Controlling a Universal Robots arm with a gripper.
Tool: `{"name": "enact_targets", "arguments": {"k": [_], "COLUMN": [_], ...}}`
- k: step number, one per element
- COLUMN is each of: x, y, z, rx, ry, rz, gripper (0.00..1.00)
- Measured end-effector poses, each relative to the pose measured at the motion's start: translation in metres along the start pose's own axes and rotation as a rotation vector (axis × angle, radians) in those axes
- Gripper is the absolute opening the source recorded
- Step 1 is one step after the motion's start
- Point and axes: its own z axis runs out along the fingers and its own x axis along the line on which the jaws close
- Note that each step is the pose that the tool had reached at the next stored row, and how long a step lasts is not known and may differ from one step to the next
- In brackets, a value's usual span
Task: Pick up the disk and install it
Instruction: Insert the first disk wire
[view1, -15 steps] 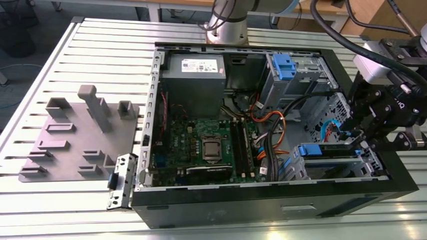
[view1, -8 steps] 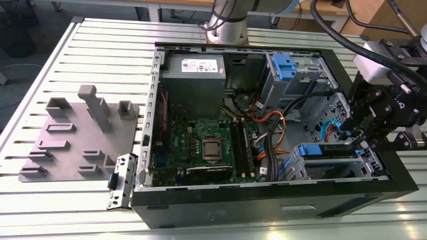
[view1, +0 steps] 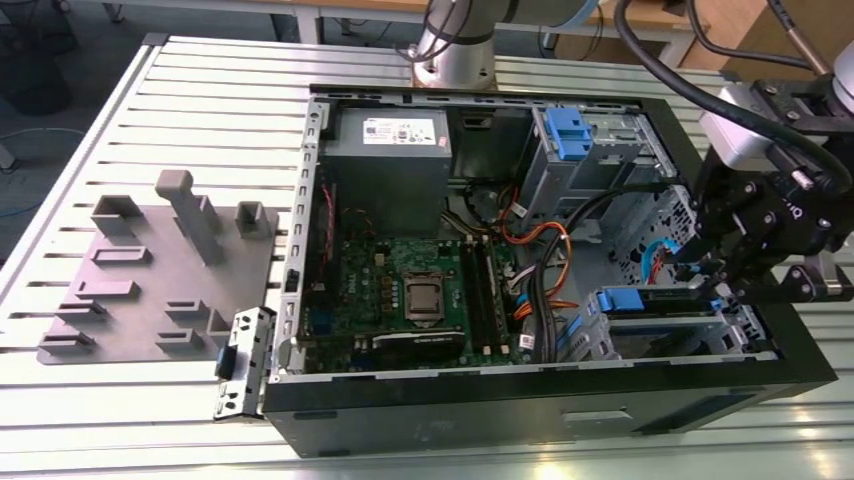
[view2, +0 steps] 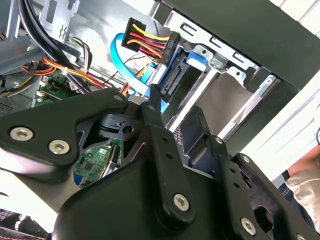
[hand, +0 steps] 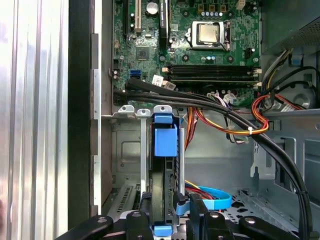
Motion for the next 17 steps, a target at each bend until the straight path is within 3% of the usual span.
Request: {"name": "enact_targets", "arguments": {"k": [17], "x": [0.0000], "y": [0.0024], "z": [0.0035], "rx": [0.0000], "ry": [0.0004], "rz": [0.000], "gripper": [0.44]}}
